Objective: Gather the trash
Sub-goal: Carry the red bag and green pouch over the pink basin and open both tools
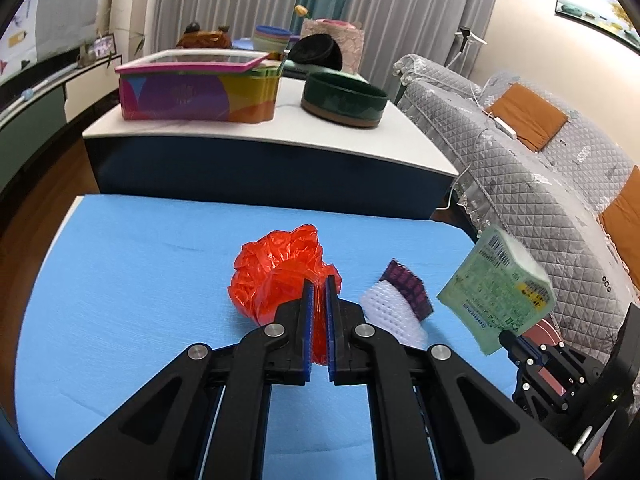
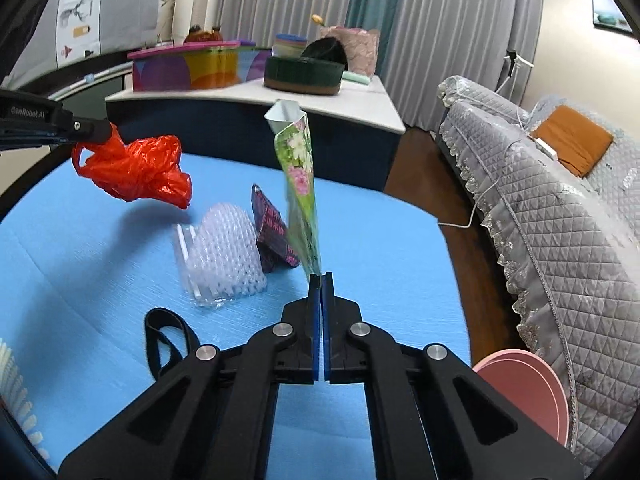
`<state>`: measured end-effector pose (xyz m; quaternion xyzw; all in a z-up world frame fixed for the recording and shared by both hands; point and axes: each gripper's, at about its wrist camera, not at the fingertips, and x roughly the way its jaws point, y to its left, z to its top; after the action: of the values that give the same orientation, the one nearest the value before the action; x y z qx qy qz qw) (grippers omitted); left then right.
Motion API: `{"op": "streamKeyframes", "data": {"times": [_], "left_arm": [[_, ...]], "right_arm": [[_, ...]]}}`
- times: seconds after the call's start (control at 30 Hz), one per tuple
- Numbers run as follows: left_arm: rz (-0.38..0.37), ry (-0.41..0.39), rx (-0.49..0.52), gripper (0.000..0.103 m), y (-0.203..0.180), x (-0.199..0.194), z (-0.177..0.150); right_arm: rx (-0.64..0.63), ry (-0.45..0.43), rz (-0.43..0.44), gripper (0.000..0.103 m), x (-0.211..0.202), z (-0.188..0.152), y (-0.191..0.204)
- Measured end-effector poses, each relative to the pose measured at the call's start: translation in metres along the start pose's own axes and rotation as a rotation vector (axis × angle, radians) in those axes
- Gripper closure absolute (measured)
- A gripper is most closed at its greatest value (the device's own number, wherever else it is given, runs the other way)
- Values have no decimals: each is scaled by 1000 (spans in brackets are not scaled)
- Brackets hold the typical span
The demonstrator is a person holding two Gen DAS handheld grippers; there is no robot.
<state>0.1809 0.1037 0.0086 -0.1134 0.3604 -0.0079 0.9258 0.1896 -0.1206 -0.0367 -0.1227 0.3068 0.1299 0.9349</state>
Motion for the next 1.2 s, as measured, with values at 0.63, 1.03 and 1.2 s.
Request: {"op": "streamKeyframes", "data": {"times": [0.63,1.03,1.2], "left_arm": [[-46,-52,107,98,-65,-40,-10],[-102,-52,161,98,-109,-37,-14],[-126,-50,191,98,-131,-32,-18]], "right_arm": [[171,-49,-9,102,-62,-17,-58],[244,-60,-62,102,-78,-31,-100],[270,-67,-88,102,-86,-37,-118]]}}
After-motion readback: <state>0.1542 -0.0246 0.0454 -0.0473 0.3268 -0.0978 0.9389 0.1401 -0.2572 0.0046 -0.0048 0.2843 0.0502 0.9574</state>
